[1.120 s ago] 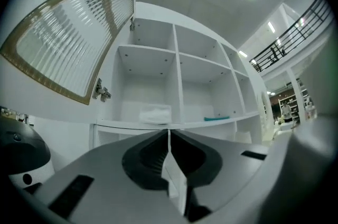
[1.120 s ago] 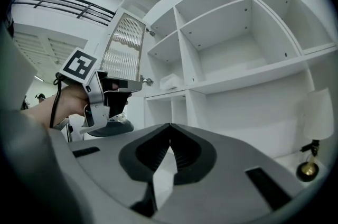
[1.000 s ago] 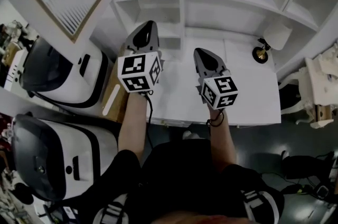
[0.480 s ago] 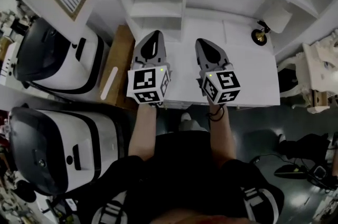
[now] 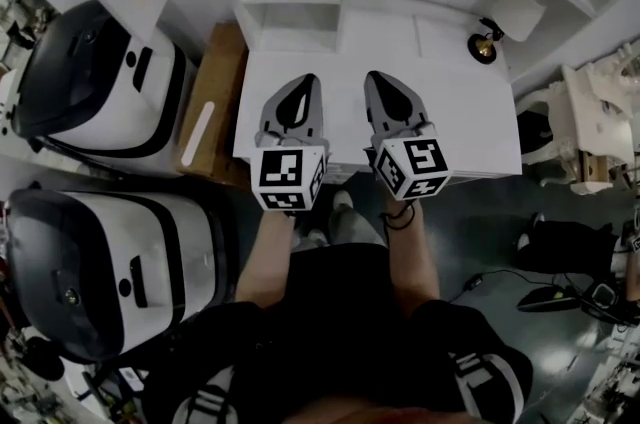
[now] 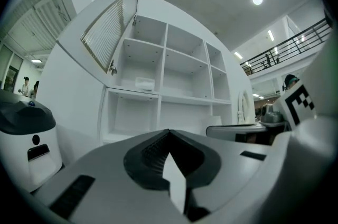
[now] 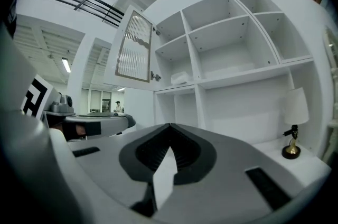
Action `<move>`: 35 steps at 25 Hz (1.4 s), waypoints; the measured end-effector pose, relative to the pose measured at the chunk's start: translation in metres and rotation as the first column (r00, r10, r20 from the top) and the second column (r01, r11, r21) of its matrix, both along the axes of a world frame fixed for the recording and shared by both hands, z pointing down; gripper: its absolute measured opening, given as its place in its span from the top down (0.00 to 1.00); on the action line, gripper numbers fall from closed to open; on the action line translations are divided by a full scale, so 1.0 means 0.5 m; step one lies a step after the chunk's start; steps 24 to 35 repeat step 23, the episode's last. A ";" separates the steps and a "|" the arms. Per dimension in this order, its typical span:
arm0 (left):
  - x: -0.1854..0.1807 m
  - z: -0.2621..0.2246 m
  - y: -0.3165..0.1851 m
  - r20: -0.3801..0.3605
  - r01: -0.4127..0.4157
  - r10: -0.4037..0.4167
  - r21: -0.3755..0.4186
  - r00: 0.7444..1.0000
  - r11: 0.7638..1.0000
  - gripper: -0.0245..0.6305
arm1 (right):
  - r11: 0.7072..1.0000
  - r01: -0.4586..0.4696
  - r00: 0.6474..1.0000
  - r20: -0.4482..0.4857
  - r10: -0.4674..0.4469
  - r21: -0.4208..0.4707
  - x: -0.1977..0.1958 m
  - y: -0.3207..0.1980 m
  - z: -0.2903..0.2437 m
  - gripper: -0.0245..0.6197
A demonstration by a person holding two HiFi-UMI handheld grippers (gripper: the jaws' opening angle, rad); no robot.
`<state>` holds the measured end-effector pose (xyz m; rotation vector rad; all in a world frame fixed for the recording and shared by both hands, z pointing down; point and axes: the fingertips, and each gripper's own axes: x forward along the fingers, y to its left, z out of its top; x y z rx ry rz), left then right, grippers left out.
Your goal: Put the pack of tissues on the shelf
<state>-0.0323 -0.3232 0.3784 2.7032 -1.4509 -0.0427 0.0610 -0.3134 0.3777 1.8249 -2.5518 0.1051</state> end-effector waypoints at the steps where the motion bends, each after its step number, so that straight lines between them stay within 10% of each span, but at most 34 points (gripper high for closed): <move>1: -0.005 0.005 0.007 0.001 -0.001 0.001 -0.003 1.000 1.000 0.95 | 1.000 0.000 1.000 -0.001 0.000 -0.004 -0.005 0.007 0.003 0.93; 35: -0.086 0.032 0.090 0.014 0.050 -0.050 -0.018 0.999 0.999 0.95 | 0.999 0.037 0.999 -0.032 -0.037 0.013 -0.100 0.087 0.007 0.93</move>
